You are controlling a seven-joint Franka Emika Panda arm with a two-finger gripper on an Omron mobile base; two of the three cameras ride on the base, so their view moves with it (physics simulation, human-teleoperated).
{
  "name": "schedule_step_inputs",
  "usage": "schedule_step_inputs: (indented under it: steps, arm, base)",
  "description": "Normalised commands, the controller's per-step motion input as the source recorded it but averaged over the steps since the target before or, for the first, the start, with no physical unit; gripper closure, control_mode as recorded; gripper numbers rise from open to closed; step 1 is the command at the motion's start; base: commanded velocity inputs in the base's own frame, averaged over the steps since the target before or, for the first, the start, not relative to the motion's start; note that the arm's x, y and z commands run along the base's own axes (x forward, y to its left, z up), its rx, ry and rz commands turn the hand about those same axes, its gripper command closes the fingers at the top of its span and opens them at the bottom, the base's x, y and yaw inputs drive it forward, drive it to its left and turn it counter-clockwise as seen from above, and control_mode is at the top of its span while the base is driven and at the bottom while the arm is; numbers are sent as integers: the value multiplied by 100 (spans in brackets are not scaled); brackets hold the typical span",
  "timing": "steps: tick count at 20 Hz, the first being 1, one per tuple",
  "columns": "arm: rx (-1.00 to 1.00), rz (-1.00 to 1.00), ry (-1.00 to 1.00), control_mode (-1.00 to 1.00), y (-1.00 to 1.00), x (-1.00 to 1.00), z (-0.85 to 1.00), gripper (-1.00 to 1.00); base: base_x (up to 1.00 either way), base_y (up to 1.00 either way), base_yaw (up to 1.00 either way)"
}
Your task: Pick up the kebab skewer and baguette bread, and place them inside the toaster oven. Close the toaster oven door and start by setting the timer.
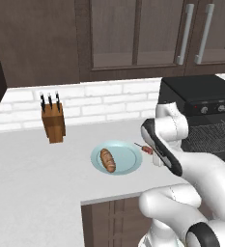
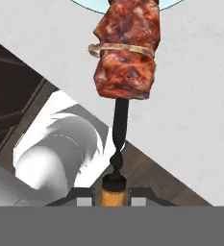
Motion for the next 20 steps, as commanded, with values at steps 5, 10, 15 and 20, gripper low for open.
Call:
schedule_step_inputs:
  steps: [5,10,15,20]
  arm:
    - [13,-2,4,-100,-85,-61,76,100]
    - [11,-2,0,-100,-97,-49,51,100]
    - [3,-4,8,-100,-100,-13,14,100]
    - [2,-15,2,-100,-97,0,7,100]
  base:
    - [0,0,0]
    - [0,0,0]
    - [0,0,0]
    - [0,0,0]
